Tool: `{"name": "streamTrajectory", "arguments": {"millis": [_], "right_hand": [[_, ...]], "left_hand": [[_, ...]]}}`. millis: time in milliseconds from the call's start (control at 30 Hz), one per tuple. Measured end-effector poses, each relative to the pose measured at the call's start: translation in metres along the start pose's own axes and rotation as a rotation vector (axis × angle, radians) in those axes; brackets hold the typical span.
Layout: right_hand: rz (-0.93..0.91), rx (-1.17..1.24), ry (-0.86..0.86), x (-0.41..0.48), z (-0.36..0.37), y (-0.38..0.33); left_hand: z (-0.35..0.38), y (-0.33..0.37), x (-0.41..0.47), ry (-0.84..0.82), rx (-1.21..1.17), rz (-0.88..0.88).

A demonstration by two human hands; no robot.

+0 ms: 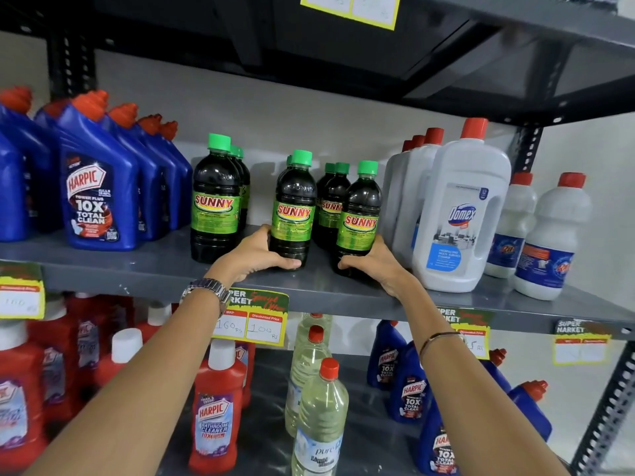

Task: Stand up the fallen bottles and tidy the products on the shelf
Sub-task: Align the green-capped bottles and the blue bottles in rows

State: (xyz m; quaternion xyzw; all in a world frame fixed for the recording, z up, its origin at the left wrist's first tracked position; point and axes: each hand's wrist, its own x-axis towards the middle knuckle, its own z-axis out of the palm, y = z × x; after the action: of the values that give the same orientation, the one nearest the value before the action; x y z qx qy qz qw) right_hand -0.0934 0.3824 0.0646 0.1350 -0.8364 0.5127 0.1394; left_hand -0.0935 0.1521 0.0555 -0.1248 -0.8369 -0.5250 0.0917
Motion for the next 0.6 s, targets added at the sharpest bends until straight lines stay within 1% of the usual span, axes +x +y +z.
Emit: {"name": "streamTrajectory", "arguments": {"millis": [367,500,600], "right_hand": [[-0.038,0.008,0.010,0.001,0.001,0.004],[-0.003,0.006,0.009,-0.002,0.003,0.001],[0.102,0.020,0.005,-0.009,-0.002,-0.001]], "left_hand": [[0.002,0.001,-0.003,0.037,0.057,0.009],[0.002,0.003,-0.009,0.048,0.108,0.022],[0.003,0.006,-0.015,0.070,0.154,0.036]]}}
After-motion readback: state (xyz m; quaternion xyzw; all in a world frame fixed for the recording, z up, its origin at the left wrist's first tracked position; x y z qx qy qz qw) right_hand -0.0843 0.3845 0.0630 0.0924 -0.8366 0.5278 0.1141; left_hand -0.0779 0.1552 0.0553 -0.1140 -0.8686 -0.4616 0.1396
